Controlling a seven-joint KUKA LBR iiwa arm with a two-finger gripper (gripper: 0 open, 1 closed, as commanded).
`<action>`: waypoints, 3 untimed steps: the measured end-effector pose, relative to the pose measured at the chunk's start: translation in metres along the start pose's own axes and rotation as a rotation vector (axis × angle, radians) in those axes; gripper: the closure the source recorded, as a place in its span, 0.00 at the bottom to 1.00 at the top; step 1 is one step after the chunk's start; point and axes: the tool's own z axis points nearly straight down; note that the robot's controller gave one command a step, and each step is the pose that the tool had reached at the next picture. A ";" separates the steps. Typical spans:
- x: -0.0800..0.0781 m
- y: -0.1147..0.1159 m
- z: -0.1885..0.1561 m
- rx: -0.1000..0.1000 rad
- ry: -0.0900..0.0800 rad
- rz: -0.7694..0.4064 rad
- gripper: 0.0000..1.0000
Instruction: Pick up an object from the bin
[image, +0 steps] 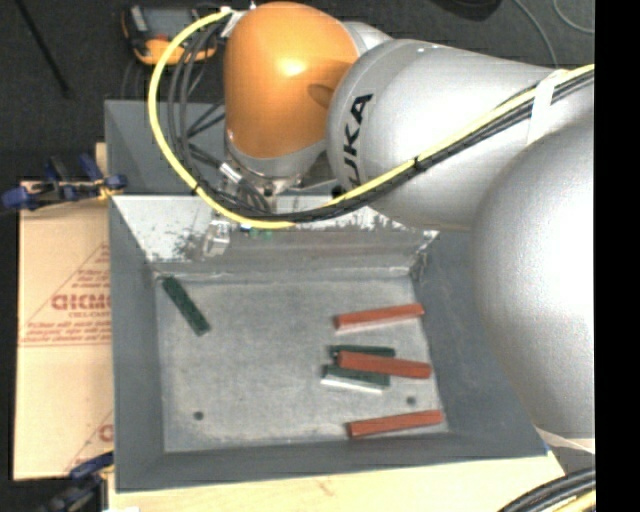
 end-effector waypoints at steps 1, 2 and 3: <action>-0.008 -0.005 0.041 -0.003 -0.004 0.066 1.00; -0.008 -0.008 0.124 0.001 0.007 0.126 0.00; -0.008 -0.007 0.124 0.000 0.006 0.127 0.00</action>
Offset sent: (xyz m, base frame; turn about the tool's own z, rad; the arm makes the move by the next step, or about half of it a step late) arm 0.0076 -0.0081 -0.1245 0.1301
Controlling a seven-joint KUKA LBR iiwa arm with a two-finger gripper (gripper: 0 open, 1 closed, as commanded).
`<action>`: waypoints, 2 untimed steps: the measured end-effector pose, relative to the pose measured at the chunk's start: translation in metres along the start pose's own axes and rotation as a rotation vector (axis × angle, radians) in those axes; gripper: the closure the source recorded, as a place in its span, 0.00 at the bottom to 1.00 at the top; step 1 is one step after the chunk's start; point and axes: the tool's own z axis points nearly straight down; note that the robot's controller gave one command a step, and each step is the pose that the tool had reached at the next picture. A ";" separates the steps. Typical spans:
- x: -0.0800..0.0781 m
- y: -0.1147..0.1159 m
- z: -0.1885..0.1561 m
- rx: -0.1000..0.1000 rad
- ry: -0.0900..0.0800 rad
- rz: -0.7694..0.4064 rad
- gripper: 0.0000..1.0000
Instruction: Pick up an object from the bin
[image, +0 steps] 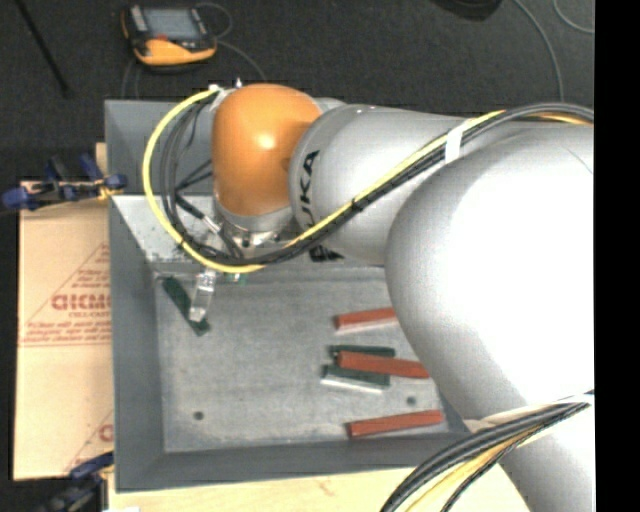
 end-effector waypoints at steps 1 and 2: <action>0.011 0.013 0.062 0.000 -0.002 -0.174 1.00; 0.010 0.013 0.062 -0.001 -0.002 -0.173 1.00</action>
Offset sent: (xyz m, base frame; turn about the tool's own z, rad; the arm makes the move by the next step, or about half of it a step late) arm 0.0000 0.0000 0.0000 0.0000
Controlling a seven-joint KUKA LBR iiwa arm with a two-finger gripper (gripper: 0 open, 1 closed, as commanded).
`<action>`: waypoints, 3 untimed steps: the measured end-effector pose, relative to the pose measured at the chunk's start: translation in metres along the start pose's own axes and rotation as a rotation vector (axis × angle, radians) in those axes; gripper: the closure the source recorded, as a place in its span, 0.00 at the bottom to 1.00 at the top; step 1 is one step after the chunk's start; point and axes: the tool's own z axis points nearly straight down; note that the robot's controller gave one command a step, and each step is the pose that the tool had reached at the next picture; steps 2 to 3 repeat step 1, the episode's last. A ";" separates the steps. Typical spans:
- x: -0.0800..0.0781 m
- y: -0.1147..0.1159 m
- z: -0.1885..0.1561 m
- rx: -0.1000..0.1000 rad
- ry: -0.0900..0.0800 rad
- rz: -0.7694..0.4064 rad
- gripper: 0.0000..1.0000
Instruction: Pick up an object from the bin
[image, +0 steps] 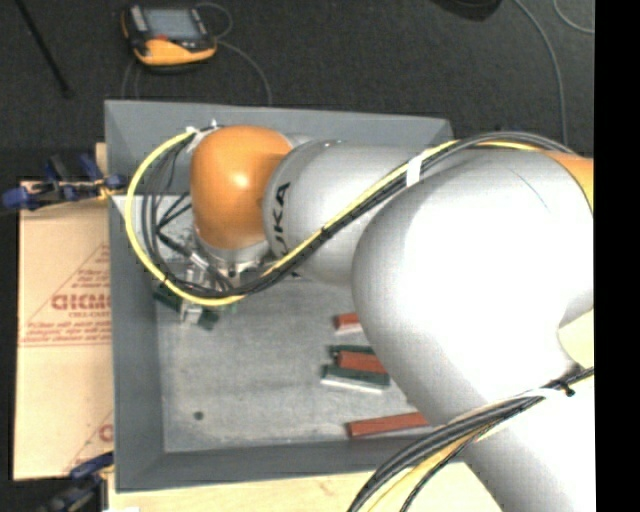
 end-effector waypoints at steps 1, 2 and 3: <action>-0.001 -0.004 -0.129 0.003 0.000 -0.029 1.00; -0.001 -0.004 -0.129 0.003 0.000 -0.029 1.00; -0.001 -0.004 -0.129 0.003 0.000 -0.029 1.00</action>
Offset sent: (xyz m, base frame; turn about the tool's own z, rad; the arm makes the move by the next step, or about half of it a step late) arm 0.0000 0.0000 0.0000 0.0000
